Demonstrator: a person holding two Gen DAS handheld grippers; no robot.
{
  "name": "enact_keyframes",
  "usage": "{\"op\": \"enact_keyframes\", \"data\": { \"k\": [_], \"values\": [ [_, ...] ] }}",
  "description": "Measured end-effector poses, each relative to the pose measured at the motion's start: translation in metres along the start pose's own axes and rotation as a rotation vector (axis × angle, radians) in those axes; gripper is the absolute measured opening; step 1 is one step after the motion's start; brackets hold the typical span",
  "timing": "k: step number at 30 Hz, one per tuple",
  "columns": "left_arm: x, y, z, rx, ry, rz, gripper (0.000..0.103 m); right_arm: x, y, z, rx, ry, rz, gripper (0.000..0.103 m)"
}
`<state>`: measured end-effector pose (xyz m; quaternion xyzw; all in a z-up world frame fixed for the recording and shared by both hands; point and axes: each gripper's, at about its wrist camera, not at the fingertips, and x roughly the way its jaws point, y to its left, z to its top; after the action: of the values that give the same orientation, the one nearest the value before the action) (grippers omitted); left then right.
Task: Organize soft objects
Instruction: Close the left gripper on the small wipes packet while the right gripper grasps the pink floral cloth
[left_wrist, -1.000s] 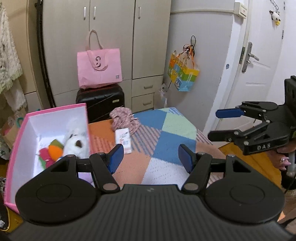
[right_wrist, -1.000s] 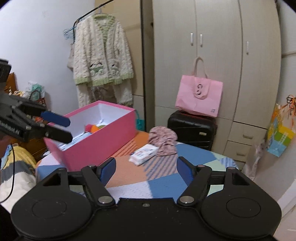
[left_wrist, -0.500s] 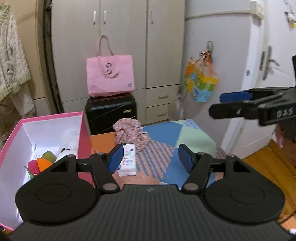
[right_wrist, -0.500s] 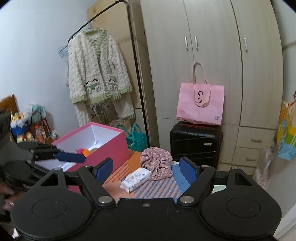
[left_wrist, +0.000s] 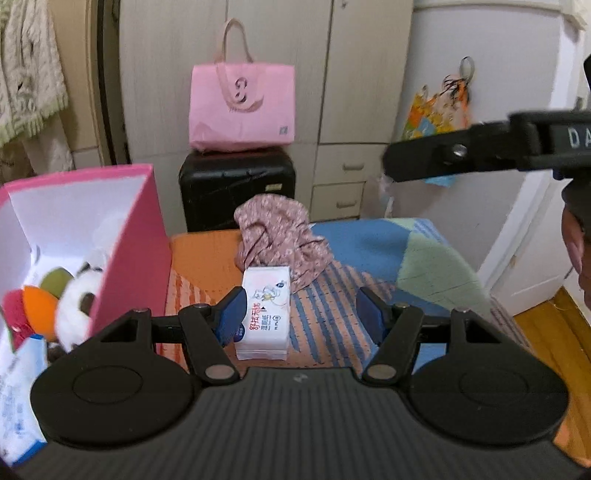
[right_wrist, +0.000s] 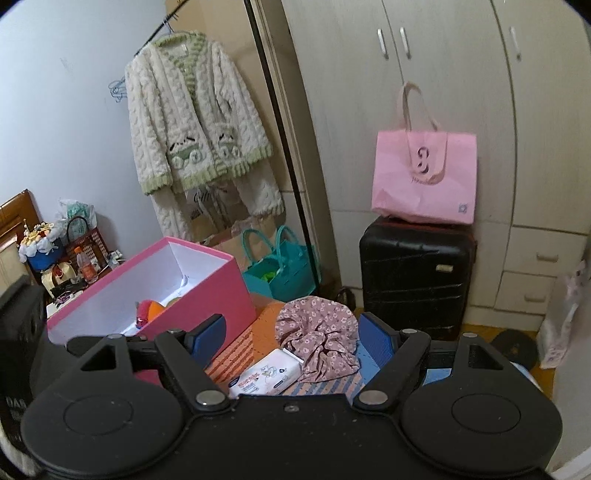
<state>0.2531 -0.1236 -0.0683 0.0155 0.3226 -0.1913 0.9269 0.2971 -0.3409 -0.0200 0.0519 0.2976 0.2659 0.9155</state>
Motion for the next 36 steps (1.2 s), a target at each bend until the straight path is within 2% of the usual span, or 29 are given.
{"op": "enact_keyframes", "data": {
  "k": [4, 7, 14, 17, 20, 24, 26, 29, 31, 32, 34, 35, 36],
  "values": [
    [0.023, 0.0, -0.004, -0.014, 0.02, 0.058, 0.065, 0.036, -0.012, -0.008, 0.041, 0.034, 0.036, 0.083],
    [0.039, 0.005, -0.006, -0.036, 0.039, 0.091, 0.065, 0.056, -0.018, -0.017, 0.044, 0.026, 0.09, 0.083],
    [0.065, 0.005, -0.016, -0.02, 0.085, 0.107, 0.064, 0.102, -0.029, -0.02, 0.036, 0.064, 0.041, 0.083],
    [0.067, 0.0, -0.019, -0.007, 0.066, 0.132, 0.064, 0.119, -0.034, -0.021, 0.024, 0.101, 0.02, 0.083],
    [0.069, -0.003, -0.021, 0.008, 0.047, 0.149, 0.064, 0.133, -0.04, -0.022, 0.044, 0.151, 0.037, 0.083],
    [0.071, -0.003, -0.023, 0.004, 0.037, 0.163, 0.069, 0.143, -0.041, -0.028, 0.056, 0.178, 0.044, 0.083],
    [0.071, -0.003, -0.024, 0.004, 0.034, 0.163, 0.069, 0.142, -0.04, -0.032, 0.042, 0.164, 0.034, 0.082],
    [0.072, -0.003, -0.025, 0.004, 0.027, 0.164, 0.069, 0.138, -0.037, -0.035, 0.025, 0.148, 0.024, 0.071],
    [0.075, -0.003, -0.023, 0.005, 0.028, 0.166, 0.069, 0.139, -0.038, -0.035, 0.028, 0.148, 0.028, 0.058],
    [0.076, -0.004, -0.022, 0.009, 0.033, 0.171, 0.069, 0.14, -0.04, -0.036, 0.034, 0.146, 0.035, 0.055],
    [0.076, -0.004, -0.02, 0.005, 0.042, 0.175, 0.067, 0.142, -0.042, -0.038, 0.041, 0.146, 0.032, 0.035],
    [0.076, -0.004, -0.02, 0.002, 0.044, 0.173, 0.063, 0.142, -0.042, -0.039, 0.035, 0.141, 0.025, 0.033],
    [0.074, -0.004, -0.02, 0.004, 0.044, 0.17, 0.056, 0.141, -0.042, -0.04, 0.027, 0.137, 0.021, 0.026]
  ]
}}
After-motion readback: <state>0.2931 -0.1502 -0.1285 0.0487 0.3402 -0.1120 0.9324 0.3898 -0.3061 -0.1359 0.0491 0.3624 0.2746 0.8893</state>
